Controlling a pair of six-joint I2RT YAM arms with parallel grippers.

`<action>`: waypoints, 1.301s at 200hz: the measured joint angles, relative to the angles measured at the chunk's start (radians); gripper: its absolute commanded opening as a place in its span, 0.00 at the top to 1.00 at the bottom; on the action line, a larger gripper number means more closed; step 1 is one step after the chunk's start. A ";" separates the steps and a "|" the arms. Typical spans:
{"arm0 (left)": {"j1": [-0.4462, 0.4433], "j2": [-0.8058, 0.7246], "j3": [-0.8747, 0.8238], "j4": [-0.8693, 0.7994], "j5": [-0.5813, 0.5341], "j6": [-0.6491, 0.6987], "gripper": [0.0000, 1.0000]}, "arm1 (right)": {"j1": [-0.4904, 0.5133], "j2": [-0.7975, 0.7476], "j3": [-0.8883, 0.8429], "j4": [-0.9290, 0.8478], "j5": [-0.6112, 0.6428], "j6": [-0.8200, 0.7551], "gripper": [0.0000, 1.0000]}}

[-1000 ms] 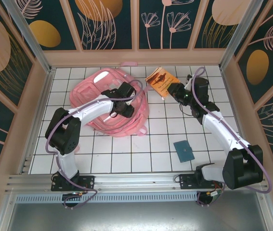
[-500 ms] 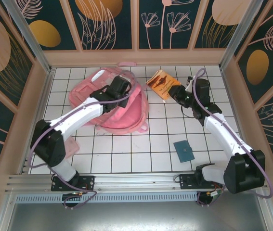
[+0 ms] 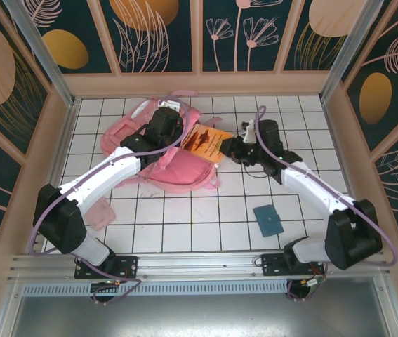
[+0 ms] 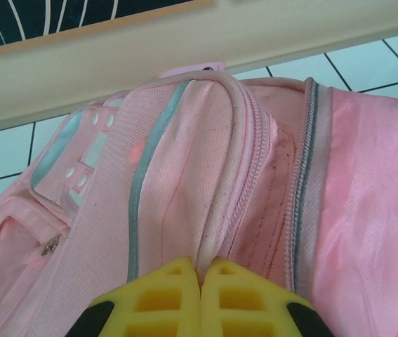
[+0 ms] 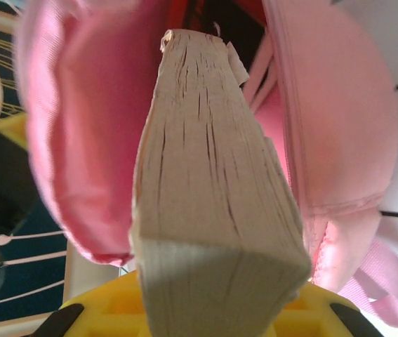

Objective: Pack books, pencil case, and school supplies into a backpack

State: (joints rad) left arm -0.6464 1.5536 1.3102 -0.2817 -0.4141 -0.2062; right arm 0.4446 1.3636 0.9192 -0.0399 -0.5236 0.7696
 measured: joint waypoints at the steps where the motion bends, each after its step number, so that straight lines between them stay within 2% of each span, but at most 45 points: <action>1: 0.000 0.001 0.000 0.001 0.002 -0.002 1.00 | 0.004 0.007 0.000 0.003 0.000 0.003 0.93; 37: 0.000 0.013 0.006 0.028 0.043 -0.038 1.00 | 0.067 0.219 0.077 0.094 0.034 0.052 0.97; 80: 0.000 0.030 0.022 0.047 0.066 -0.069 1.00 | 0.094 0.523 0.303 0.294 0.084 0.117 0.95; 95: 0.000 0.033 0.031 0.047 0.066 -0.077 1.00 | 0.094 0.624 0.396 0.348 0.099 0.143 0.86; 132: 0.000 0.060 0.066 0.047 0.066 -0.097 1.00 | 0.094 0.781 0.547 0.369 0.119 0.185 0.44; 139: 0.000 0.069 0.075 0.046 0.066 -0.103 1.00 | 0.094 0.782 0.547 0.365 0.121 0.192 0.38; 155: 0.000 0.092 0.095 0.045 0.067 -0.117 1.00 | 0.094 0.765 0.527 0.355 0.135 0.203 0.32; 197: -0.001 0.169 0.190 0.042 0.092 -0.145 1.00 | 0.059 0.520 0.286 0.294 0.172 0.198 0.33; 247: -0.001 0.274 0.282 0.045 0.172 -0.171 1.00 | -0.091 0.221 0.073 0.246 0.181 0.146 0.38; 260: -0.001 0.297 0.301 0.041 0.197 -0.174 0.92 | -0.105 0.163 0.021 0.211 0.208 0.100 0.39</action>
State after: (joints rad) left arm -0.6472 1.8503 1.6115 -0.2405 -0.2169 -0.3801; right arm 0.3393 1.5261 0.9405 0.1707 -0.3161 0.8700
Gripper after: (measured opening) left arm 0.065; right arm 0.620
